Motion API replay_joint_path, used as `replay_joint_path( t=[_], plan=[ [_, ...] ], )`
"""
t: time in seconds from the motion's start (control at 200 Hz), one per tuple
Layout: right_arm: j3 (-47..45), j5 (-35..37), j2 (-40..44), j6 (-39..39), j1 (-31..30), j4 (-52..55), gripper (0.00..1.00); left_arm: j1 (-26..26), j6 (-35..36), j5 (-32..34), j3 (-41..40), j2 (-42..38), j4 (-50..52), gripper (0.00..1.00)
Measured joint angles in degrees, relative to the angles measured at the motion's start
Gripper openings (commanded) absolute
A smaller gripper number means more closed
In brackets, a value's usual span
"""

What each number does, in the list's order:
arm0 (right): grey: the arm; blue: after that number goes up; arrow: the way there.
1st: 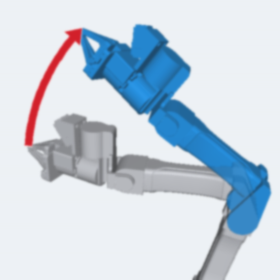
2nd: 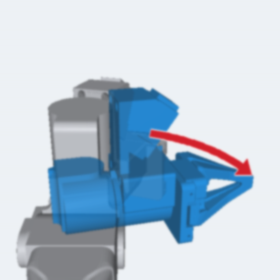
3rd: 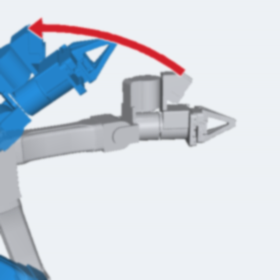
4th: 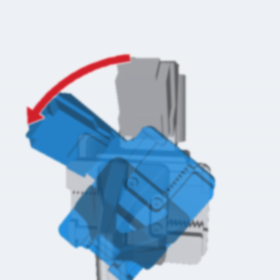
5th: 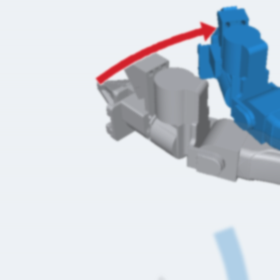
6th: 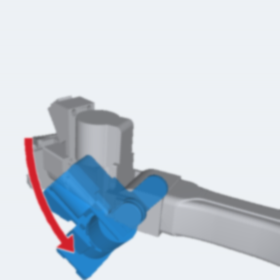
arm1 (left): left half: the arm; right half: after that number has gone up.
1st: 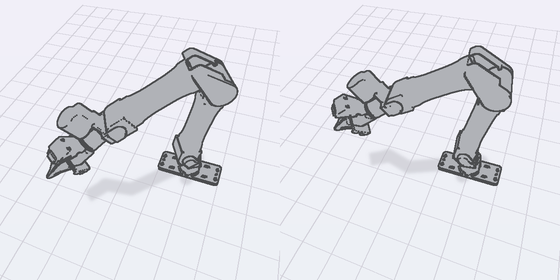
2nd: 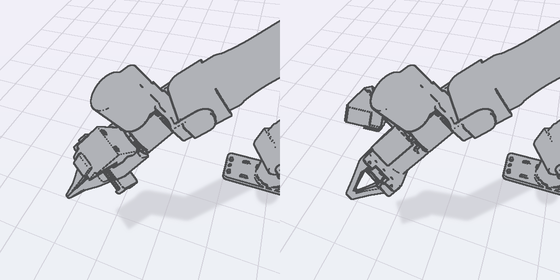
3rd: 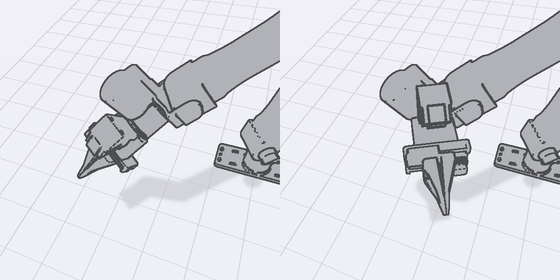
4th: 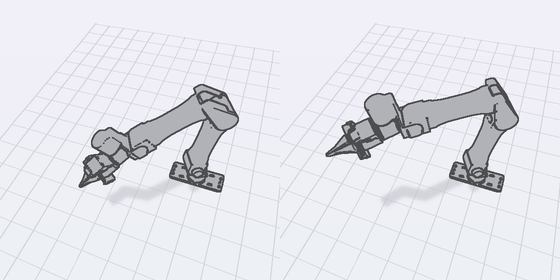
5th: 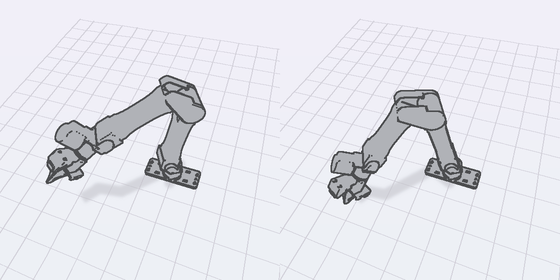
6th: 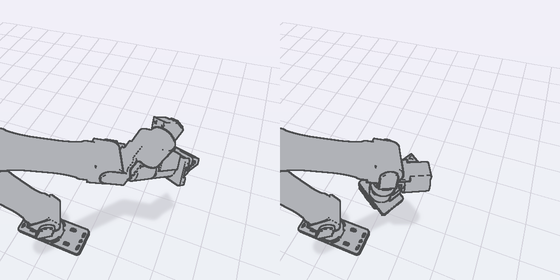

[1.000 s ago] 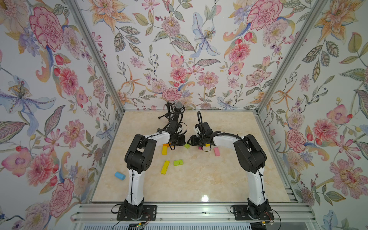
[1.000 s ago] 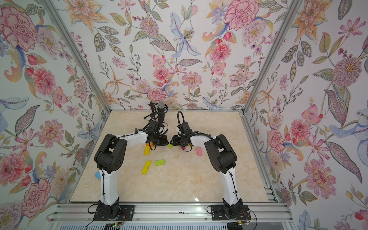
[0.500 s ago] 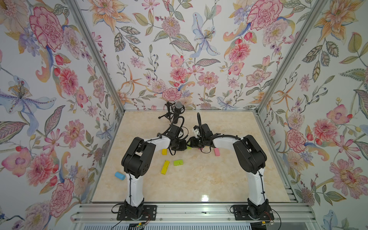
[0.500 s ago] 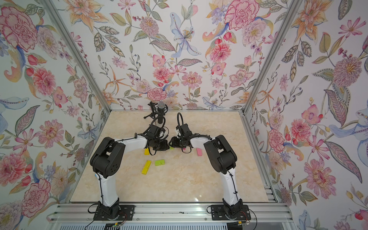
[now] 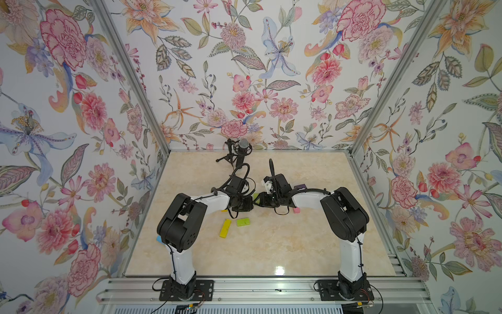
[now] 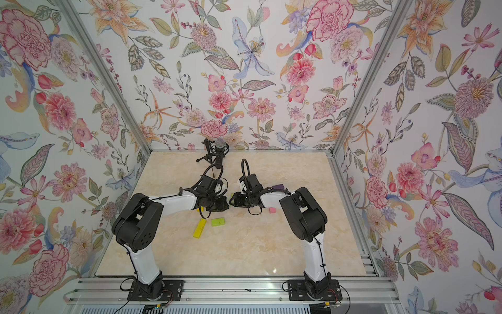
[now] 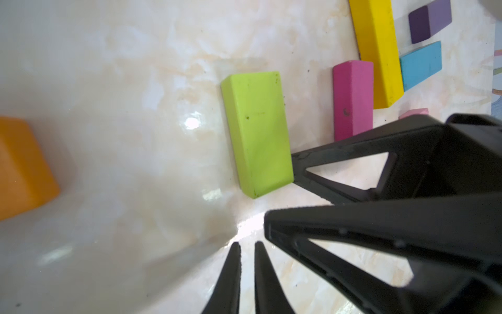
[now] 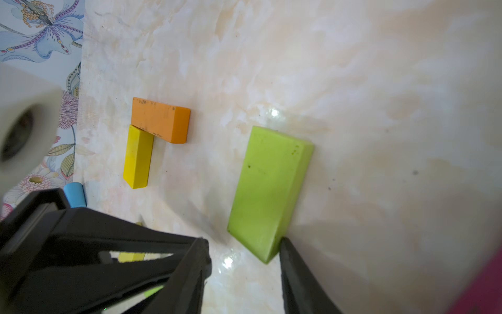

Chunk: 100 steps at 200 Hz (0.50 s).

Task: Assemble the letter p with building blocks
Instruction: Adjust the building block at the center of the board.

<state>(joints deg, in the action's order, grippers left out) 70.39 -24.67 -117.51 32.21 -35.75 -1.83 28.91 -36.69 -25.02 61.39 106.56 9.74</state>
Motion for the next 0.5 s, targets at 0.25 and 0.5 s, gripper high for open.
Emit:
replay_joint_path(
  t=[0.25, 0.5],
  plan=[
    [0.2, 0.9, 0.0, 0.9, -0.3, 0.1, 0.47, 0.0, -0.2, 2.1, -0.3, -2.1, 0.2, 0.14],
    [7.3, 12.7, -0.4, -0.7, -3.0, 11.0, 0.54, 0.0, -0.9, 6.3, -0.3, -11.3, 1.3, 0.31]
  ],
)
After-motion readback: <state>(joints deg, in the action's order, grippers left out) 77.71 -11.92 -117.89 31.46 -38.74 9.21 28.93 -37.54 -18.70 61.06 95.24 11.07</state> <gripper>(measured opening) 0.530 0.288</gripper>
